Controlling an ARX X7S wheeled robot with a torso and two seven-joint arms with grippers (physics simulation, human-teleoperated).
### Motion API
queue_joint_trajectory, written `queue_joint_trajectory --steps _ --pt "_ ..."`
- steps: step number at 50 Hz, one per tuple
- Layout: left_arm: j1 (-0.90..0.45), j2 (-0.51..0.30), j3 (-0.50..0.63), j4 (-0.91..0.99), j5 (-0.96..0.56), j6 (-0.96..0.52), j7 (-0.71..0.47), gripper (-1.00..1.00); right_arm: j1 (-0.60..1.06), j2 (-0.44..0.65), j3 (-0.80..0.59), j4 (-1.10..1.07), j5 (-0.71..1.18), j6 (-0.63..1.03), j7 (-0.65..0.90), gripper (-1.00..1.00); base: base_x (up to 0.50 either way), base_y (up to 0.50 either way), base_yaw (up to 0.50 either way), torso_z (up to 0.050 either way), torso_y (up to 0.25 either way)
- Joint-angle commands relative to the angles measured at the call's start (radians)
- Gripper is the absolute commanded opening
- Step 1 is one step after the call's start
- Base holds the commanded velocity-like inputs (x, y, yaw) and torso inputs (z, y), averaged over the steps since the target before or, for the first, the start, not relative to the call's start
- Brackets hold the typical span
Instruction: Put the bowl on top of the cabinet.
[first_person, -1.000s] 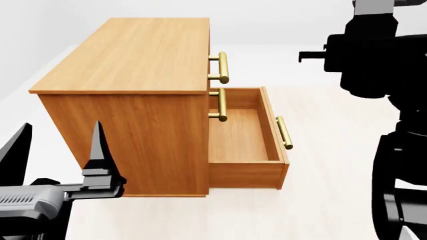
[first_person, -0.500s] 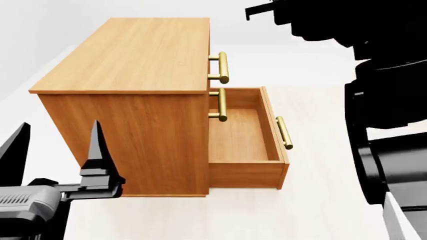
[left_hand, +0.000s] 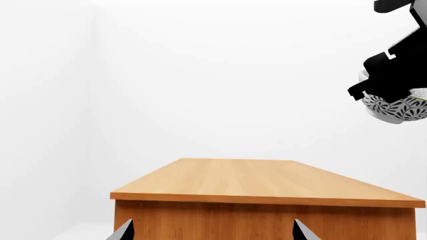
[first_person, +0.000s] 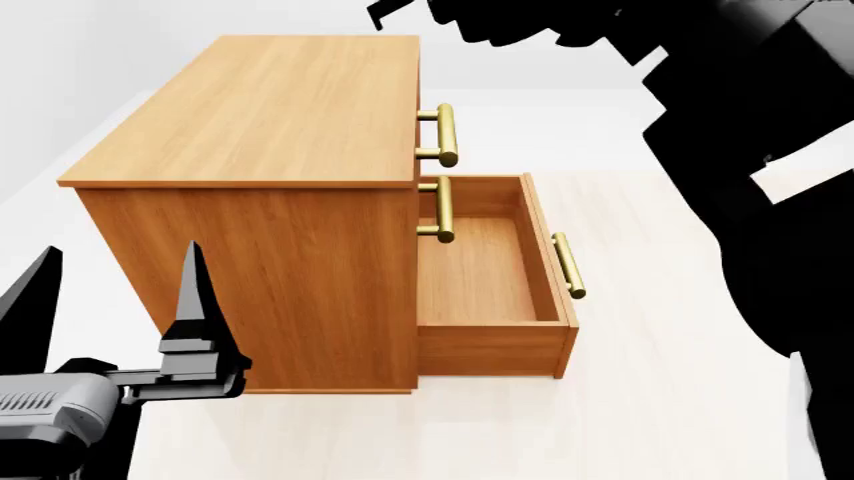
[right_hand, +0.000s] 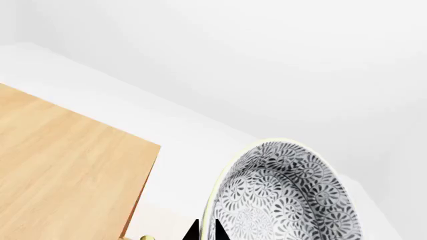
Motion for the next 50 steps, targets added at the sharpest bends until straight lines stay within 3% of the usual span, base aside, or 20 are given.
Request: queue_joint_trajectory --steps 1,50 --pt "-0.006 -0.005 0.002 0.005 -0.012 -0.004 -0.005 1.0 0.113 -0.01 -0.386 0.003 0.349 -0.161 -0.007 -1.0 0.0 0.0 0.0 0.0 0.0" --pt "-0.008 -0.022 0.012 0.016 -0.026 0.002 -0.023 1.0 0.128 -0.01 -0.396 -0.187 0.427 -0.241 -0.072 -1.0 0.0 0.0 0.0 0.0 0.001"
